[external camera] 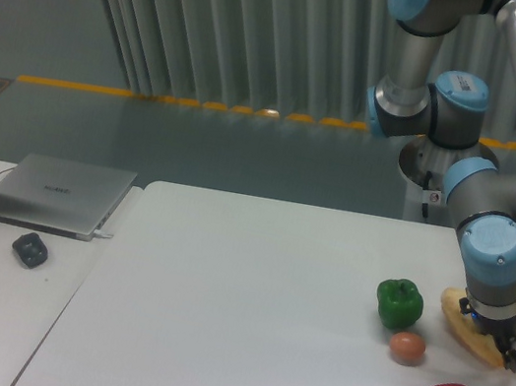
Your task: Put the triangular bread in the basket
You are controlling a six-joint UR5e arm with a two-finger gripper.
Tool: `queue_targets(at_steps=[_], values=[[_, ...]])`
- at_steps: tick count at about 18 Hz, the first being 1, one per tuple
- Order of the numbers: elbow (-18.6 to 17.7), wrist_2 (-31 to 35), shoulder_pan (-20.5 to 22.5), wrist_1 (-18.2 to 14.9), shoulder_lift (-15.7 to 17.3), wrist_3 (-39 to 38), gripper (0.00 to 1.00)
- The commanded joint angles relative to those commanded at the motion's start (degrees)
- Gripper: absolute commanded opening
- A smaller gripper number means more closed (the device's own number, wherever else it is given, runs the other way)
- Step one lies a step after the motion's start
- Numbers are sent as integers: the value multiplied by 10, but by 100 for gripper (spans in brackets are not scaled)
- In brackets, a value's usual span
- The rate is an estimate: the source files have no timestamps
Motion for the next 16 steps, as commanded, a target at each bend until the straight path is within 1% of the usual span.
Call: queue_targets(at_steps=[2, 4, 5, 6, 7, 8, 9, 10, 11, 14, 16], values=[[0, 1, 0, -1, -2, -1, 34], [1, 0, 0, -1, -1, -2, 36], [3, -3, 1, -1, -1, -2, 39], [9, -7, 3, -4, 1, -2, 44], [16, -16, 4, -11, 3, -1, 60], [25, -32, 5, -19, 5, -2, 64], [32, -46, 7, -26, 8, 0, 73], [35, -54, 11, -29, 10, 0, 89], [40, -63, 13, -30, 13, 0, 97], [40, -83, 14, -32, 21, 8, 99], [41, -84, 12, -33, 29, 80, 100]])
